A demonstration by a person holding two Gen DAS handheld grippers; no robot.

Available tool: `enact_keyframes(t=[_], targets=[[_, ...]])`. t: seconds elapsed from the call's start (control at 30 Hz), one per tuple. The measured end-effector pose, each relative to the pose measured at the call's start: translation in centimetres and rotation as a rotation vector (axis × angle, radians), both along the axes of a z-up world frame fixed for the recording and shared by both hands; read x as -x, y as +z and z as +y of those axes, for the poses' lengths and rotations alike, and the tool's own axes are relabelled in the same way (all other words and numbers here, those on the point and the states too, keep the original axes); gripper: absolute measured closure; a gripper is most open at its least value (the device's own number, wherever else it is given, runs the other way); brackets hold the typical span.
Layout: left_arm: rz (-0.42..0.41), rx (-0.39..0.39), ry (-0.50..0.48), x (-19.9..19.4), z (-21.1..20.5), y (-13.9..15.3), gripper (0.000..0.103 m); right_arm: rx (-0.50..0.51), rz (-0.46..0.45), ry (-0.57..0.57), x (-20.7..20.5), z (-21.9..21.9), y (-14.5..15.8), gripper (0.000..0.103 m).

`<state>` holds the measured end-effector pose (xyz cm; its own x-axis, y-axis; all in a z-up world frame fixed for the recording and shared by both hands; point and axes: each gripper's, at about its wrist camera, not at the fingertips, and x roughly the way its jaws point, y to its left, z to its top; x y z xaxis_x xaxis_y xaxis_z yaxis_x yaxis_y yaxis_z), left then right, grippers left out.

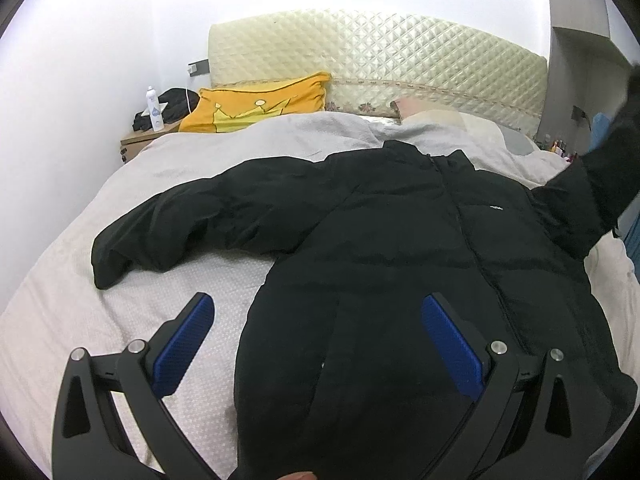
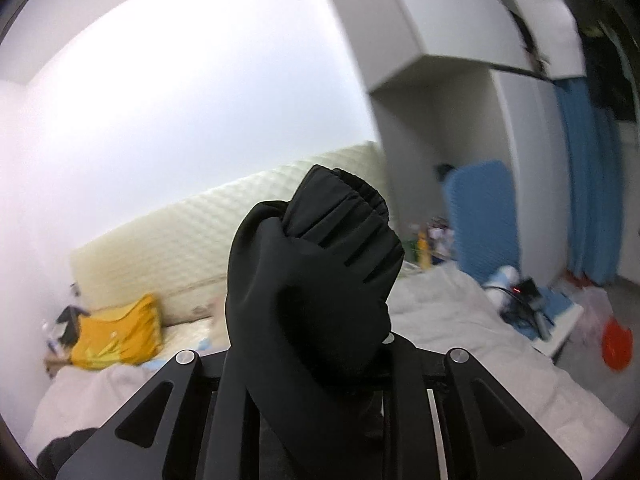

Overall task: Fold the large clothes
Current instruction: 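Lift the sleeve with the right tool and fold it across the jacket body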

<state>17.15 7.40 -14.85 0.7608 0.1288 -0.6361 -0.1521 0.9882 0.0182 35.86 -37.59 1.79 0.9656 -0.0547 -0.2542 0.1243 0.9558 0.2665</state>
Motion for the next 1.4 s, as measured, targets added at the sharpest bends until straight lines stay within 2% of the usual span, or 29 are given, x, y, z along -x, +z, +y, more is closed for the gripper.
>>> enact_keyframes(t=[0.17, 0.33, 0.5, 0.63, 0.77, 1.0, 1.17, 1.33, 1.4], targets=[[-0.008, 0.014, -0.027, 0.6, 0.2, 0.2, 0.000, 0.057, 0.000, 0.125, -0.4, 8.8, 0.4, 0.086], [-0.023, 0.026, -0.043, 1.1, 0.6, 0.3, 0.000, 0.097, -0.016, 0.257, -0.6, 17.5, -1.6, 0.085], [-0.023, 0.043, -0.043, 0.9, 1.3, -0.1, 0.000, 0.139, 0.031, 0.369, -1.5, 26.0, -5.4, 0.084], [-0.026, 0.015, -0.032, 0.8, 1.7, -0.3, 0.000, 0.164, 0.108, 0.466, -2.3, 32.1, -10.3, 0.084], [-0.008, 0.032, -0.023, 0.3, 2.6, -0.8, 0.000, 0.201, 0.187, 0.540, -2.3, 36.8, -15.0, 0.084], [0.009, 0.022, -0.005, -0.3, 3.4, -1.3, 0.000, 0.211, 0.342, 0.609, -2.8, 42.0, -22.8, 0.083], [0.034, 0.030, 0.004, -0.8, 3.7, -1.9, 0.000, 0.189, 0.462, 0.629, -3.8, 42.9, -27.3, 0.083], [0.047, 0.036, 0.010, -1.2, 3.7, -2.2, 0.000, 0.178, 0.506, 0.652, -4.0, 43.1, -27.0, 0.080], [0.051, 0.034, 0.009, -1.5, 3.6, -2.1, 0.000, 0.175, 0.518, 0.666, -3.7, 43.0, -26.8, 0.073]])
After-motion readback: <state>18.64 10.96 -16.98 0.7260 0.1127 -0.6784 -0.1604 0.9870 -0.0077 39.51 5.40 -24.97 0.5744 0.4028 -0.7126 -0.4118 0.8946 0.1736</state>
